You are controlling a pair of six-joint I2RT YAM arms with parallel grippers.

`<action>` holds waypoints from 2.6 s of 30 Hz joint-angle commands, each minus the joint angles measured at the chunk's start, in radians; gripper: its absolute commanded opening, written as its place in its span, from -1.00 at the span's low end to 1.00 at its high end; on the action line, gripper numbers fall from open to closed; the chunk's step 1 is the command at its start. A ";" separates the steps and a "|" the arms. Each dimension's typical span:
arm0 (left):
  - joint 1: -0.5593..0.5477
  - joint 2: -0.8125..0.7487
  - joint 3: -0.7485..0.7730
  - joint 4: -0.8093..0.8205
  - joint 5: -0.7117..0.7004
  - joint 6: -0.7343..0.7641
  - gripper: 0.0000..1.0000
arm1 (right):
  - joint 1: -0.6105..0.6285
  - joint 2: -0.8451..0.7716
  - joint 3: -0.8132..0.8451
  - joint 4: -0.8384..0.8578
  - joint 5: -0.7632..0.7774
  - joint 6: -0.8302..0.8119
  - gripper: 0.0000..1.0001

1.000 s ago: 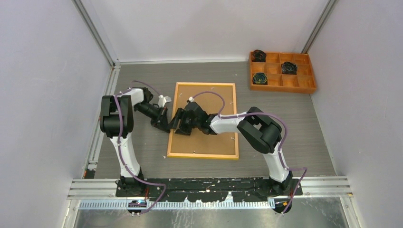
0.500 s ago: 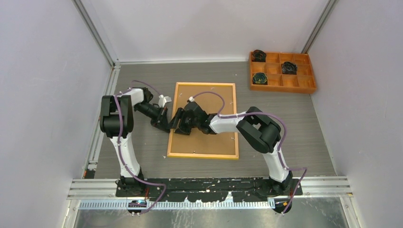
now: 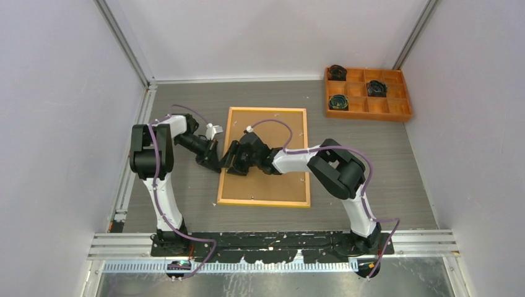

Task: Put the photo into the frame
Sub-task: Install the photo frame at the center of the board.

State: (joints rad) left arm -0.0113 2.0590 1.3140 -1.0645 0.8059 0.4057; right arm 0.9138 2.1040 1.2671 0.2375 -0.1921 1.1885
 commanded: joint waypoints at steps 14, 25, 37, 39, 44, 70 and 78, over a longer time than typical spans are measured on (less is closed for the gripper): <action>0.007 -0.056 0.009 -0.082 -0.040 0.097 -0.99 | -0.182 -0.323 -0.213 0.038 0.010 -0.020 0.33; 0.002 -0.125 -0.098 -0.008 -0.133 0.124 -0.99 | -0.567 -0.636 -0.289 -0.488 0.452 -0.310 1.00; -0.086 -0.174 -0.166 0.037 -0.151 0.101 -0.99 | -0.630 -0.484 -0.305 -0.369 0.314 -0.291 1.00; -0.088 -0.171 -0.168 0.038 -0.148 0.101 -0.99 | -0.630 -0.476 -0.298 -0.370 0.293 -0.283 1.00; -0.092 -0.206 -0.182 0.037 -0.131 0.111 -0.99 | -0.621 -0.588 -0.343 -0.336 0.293 -0.237 0.97; -0.012 -0.014 0.013 -0.020 0.018 0.075 -0.86 | 0.024 -0.129 -0.073 -0.032 0.206 0.116 0.34; -0.012 -0.014 0.005 -0.017 0.009 0.080 -0.89 | 0.029 -0.064 -0.048 -0.016 0.135 0.175 0.30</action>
State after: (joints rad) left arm -0.0204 2.0560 1.3258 -1.0733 0.7864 0.4755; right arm 0.9409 2.0243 1.1923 0.1967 -0.0254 1.3209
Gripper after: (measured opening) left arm 0.058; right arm 0.654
